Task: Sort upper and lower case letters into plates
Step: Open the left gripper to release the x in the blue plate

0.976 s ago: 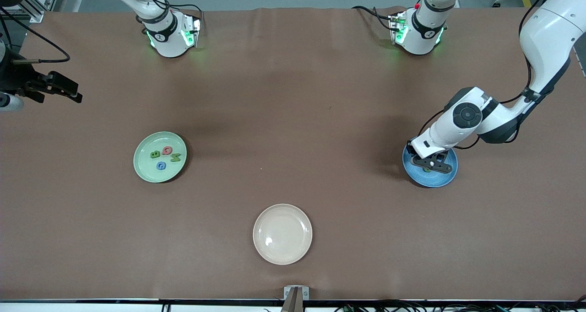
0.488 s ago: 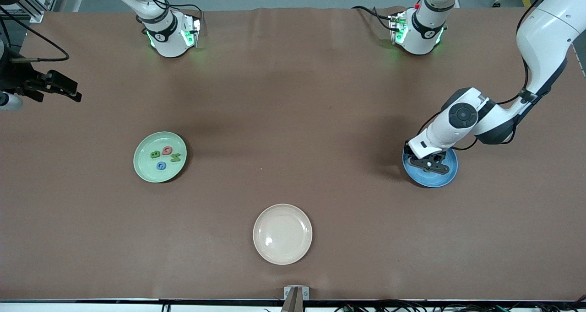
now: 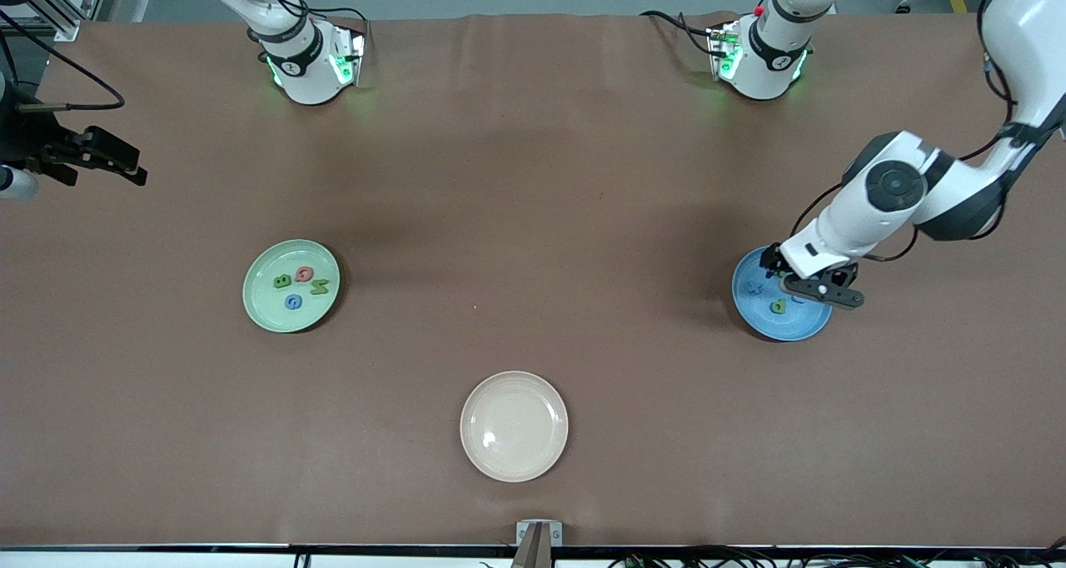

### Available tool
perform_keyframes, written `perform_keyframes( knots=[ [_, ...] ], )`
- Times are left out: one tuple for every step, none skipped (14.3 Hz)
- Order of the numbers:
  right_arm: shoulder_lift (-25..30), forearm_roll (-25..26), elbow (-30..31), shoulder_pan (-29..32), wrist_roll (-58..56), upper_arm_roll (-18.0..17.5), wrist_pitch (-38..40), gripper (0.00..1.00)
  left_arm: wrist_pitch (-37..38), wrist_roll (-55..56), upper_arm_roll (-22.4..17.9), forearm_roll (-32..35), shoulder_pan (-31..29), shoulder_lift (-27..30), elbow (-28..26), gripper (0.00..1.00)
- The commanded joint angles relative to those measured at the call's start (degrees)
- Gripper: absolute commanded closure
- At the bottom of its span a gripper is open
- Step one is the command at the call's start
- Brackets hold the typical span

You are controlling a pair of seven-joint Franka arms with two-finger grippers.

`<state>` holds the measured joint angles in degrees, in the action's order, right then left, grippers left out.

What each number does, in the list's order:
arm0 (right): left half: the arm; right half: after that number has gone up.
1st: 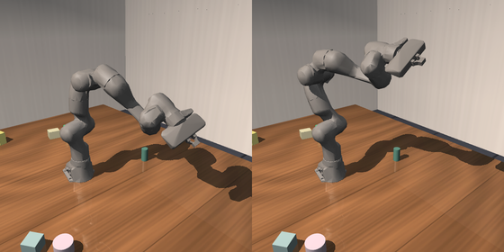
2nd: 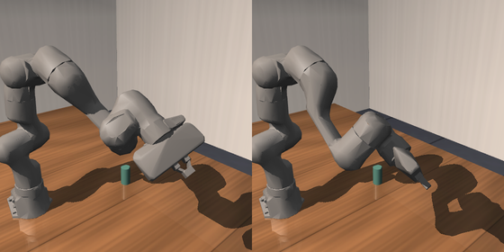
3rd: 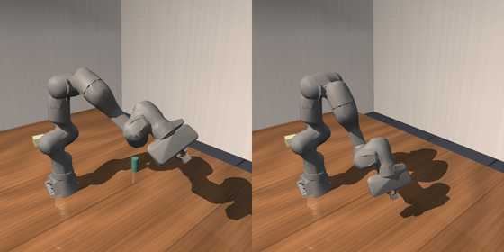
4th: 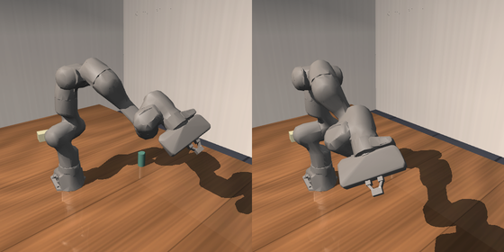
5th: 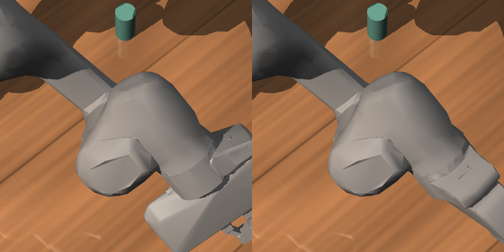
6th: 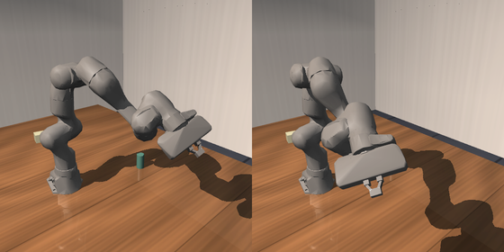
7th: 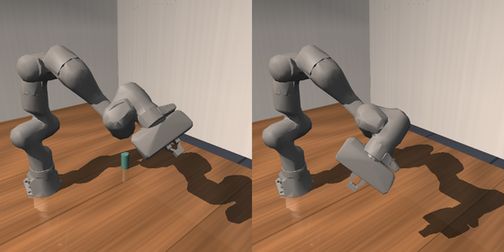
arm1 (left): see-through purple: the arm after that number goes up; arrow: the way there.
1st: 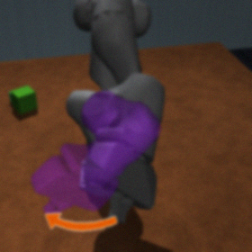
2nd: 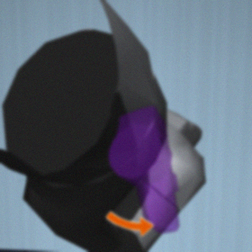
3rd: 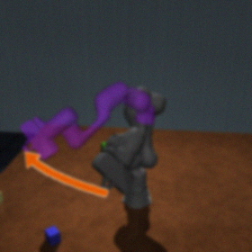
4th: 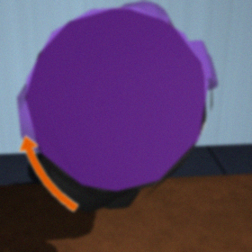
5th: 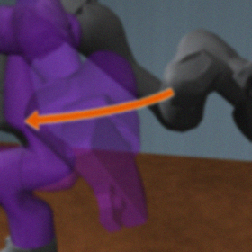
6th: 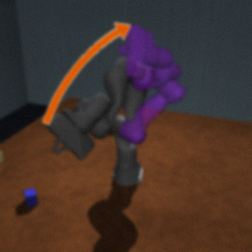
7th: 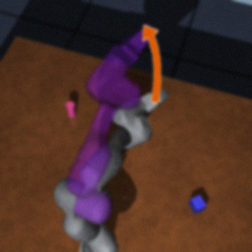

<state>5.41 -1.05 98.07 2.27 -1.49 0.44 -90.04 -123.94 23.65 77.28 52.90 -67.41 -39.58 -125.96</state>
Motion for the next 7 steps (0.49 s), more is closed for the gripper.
perform_keyframes(
  knots=[
    [1.01, -0.70, 0.28, 1.06, -0.36, -0.88, 0.21, 0.00, 10.16, -1.23, 10.49, -5.85, -4.83, 2.14, 3.68, 0.00],
    [1.27, -0.70, 0.45, 1.06, -0.36, -0.88, 0.30, 0.00, 14.21, -1.32, 12.44, -8.05, -4.84, 2.14, 6.66, 0.00],
    [1.36, -0.70, 0.46, 0.98, -0.36, -0.88, 0.39, 0.00, 17.64, -1.50, 13.76, -9.72, -4.84, 2.14, 9.39, 0.00],
    [1.36, -0.79, 0.54, 0.98, -0.27, -0.88, 0.39, 0.00, 19.33, -1.50, 14.47, -10.87, -4.84, 2.05, 11.42, 0.00],
    [1.36, -0.79, 0.54, 0.98, -0.27, -0.88, 0.39, 0.00, 19.61, -1.59, 14.74, -11.41, -4.84, 2.05, 12.83, 0.00],
    [1.45, -0.79, 0.54, 0.89, -0.27, -0.97, 0.30, 0.00, 19.61, -2.20, 14.92, -11.59, -4.84, 2.05, 14.23, 0.00],
    [1.45, -0.79, 0.54, 0.80, -0.27, -0.97, 0.30, 0.00, 19.61, -3.16, 14.92, -11.59, -4.75, 2.05, 15.21, 0.00]
  ],
)
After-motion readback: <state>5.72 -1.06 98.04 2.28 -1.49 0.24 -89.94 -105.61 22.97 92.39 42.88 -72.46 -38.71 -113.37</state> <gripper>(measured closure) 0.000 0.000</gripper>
